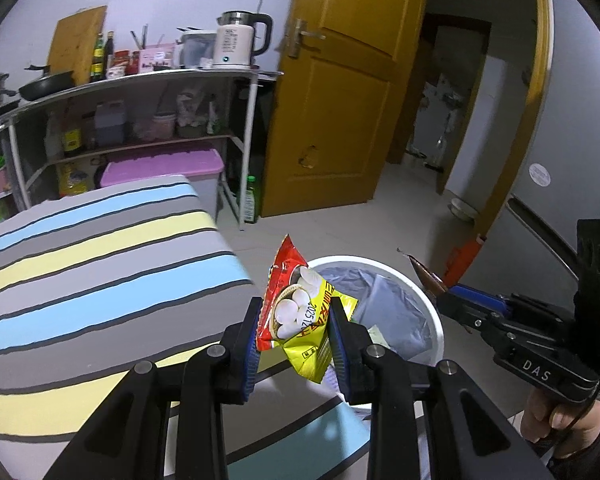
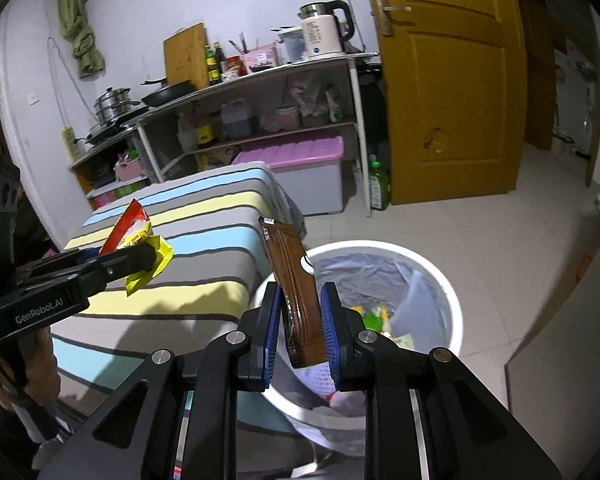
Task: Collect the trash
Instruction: 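Carry the red-yellow bag and brown wrapper with both grippers over the bin, then lower both grippers into the bin and open them to drop the items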
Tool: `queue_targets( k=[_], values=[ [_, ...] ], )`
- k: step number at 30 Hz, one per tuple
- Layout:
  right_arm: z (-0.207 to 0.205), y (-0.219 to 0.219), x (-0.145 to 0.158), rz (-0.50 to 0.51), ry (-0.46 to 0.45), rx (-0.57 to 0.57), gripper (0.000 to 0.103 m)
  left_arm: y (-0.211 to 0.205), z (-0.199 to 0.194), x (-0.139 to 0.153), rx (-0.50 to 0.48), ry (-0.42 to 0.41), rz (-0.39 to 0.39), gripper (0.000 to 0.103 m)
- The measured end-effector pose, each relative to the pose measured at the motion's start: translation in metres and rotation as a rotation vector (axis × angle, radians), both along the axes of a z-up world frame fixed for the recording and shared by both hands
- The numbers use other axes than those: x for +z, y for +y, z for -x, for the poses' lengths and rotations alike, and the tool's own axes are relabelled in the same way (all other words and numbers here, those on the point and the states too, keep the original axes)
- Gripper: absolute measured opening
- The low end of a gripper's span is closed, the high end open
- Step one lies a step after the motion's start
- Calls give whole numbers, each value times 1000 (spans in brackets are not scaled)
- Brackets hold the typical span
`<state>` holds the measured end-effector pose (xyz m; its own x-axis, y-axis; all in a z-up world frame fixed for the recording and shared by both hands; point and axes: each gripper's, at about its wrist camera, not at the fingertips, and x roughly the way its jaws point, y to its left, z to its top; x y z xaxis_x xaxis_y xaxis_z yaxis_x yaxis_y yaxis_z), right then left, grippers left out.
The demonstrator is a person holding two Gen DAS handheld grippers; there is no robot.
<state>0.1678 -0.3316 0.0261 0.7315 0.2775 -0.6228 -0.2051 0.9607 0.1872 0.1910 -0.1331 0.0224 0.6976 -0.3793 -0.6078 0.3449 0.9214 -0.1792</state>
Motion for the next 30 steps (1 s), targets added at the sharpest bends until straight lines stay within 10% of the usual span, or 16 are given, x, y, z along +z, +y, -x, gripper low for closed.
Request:
queue_targets(
  k=[30],
  values=[
    [-38, -35, -49, 27, 104, -74, 24, -56, -56, -54, -72, 136, -18, 45]
  ],
)
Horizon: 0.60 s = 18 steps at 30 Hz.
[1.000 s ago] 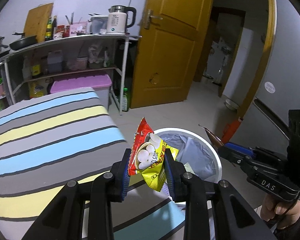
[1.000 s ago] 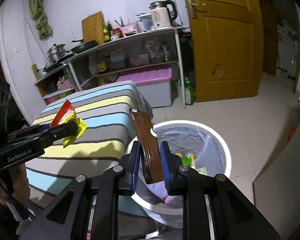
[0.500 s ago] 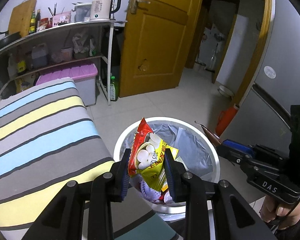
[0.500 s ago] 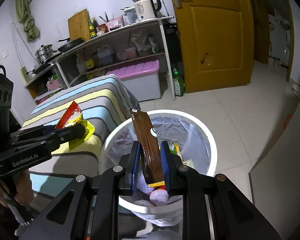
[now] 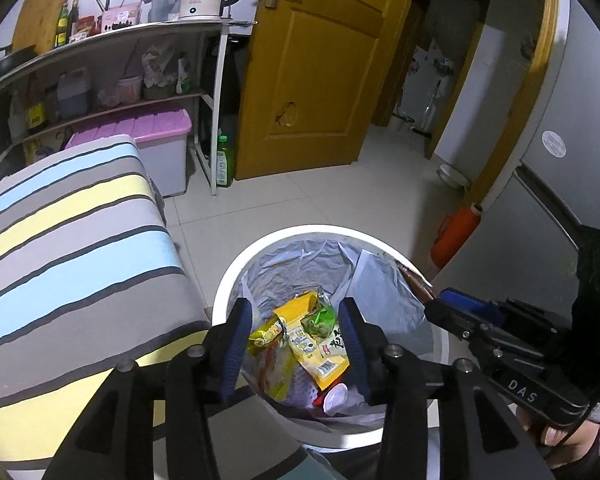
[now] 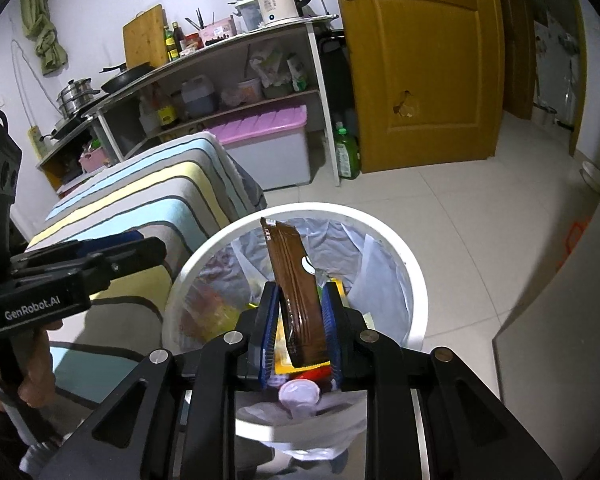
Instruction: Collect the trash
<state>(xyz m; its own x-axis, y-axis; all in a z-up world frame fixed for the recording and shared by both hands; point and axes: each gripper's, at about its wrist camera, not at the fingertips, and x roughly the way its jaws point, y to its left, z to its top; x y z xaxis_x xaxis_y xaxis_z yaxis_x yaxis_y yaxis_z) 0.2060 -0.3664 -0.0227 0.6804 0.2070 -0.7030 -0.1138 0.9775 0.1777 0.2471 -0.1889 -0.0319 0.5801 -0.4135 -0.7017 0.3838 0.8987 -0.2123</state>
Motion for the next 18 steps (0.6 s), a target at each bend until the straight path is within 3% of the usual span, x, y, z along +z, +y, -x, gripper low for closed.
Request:
queue_targets(
  k=[4, 18],
  values=[
    [2, 0, 0, 0, -9, 4, 30, 2, 2, 0, 7, 2, 5, 45],
    [30, 21, 28, 19, -68, 31, 30, 28, 39, 29, 34, -73, 25, 45]
  ],
)
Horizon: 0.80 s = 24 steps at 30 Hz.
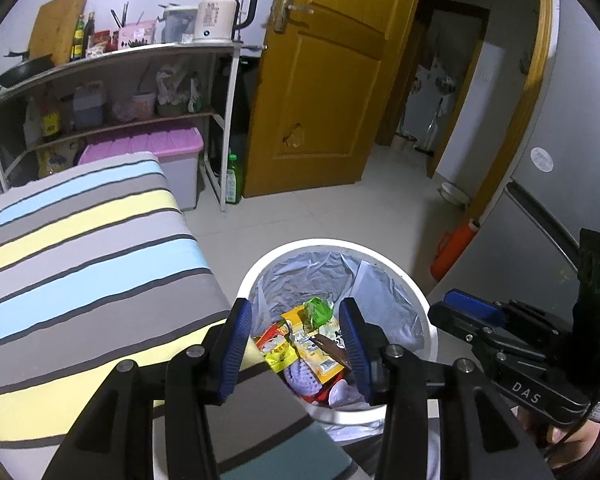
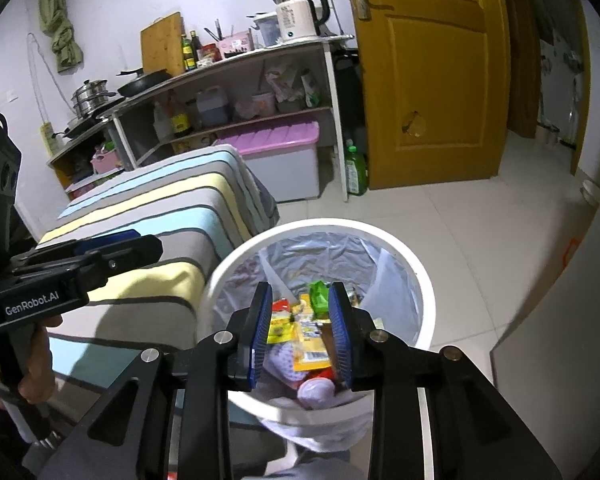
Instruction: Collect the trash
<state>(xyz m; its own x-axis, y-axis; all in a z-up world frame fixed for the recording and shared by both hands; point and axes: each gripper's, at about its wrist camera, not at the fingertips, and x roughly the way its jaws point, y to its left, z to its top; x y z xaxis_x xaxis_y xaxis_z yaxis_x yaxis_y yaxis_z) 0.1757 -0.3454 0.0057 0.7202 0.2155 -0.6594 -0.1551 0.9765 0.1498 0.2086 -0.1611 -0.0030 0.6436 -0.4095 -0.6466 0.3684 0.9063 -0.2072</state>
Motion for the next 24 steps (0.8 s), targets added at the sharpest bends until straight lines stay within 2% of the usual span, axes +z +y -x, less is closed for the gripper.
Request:
queue_targets(
  k=[13, 24],
  values=[
    [48, 40, 36, 44, -100, 62, 30, 32, 59, 27, 45, -102, -8, 45],
    [89, 65, 50, 85, -161, 101, 31, 60, 114, 41, 118, -174, -25, 45]
  ],
)
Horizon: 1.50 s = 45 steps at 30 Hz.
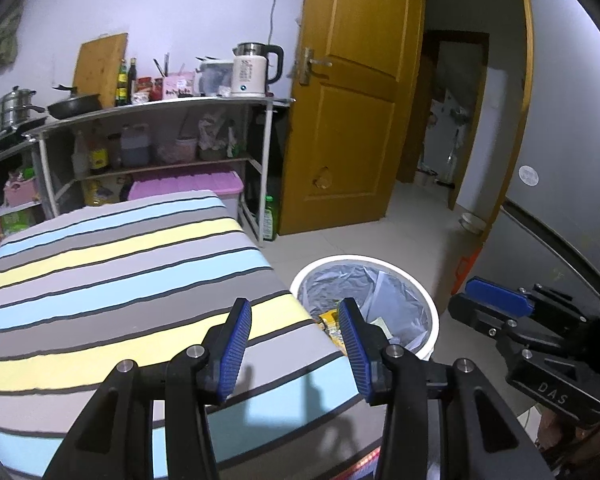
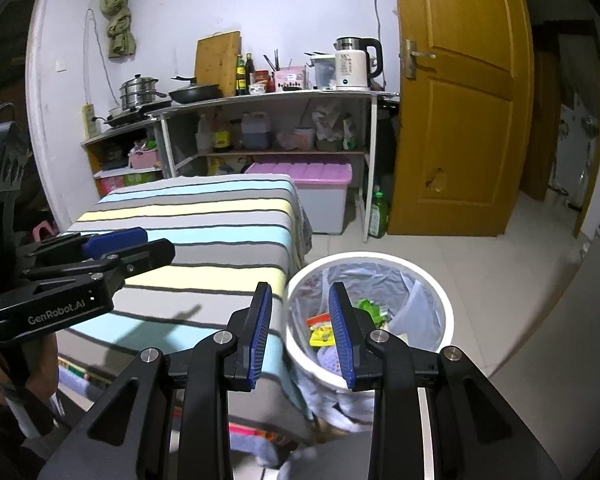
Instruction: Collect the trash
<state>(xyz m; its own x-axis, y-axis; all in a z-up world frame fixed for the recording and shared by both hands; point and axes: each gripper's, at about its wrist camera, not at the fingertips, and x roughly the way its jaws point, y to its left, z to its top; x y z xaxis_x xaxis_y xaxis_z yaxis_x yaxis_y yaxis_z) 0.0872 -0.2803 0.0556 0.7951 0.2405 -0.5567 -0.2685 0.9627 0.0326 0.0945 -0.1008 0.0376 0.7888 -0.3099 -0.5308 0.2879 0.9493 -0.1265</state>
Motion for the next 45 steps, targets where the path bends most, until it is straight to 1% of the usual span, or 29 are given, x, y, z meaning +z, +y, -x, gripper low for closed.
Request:
queue_targets(
  k=[5, 14, 24, 45],
  values=[
    [17, 8, 1, 7, -10, 16, 31, 13, 23, 2, 37, -23, -6, 45],
    [34, 13, -3, 7, -7, 37, 31, 23, 50, 1, 63, -39, -11, 45],
    [34, 12, -8, 0, 5, 40, 31, 23, 54, -4, 79, -38, -22, 45],
    [32, 11, -10, 2, 14, 36, 31, 22, 55, -5, 74, -37, -32, 45]
  ],
)
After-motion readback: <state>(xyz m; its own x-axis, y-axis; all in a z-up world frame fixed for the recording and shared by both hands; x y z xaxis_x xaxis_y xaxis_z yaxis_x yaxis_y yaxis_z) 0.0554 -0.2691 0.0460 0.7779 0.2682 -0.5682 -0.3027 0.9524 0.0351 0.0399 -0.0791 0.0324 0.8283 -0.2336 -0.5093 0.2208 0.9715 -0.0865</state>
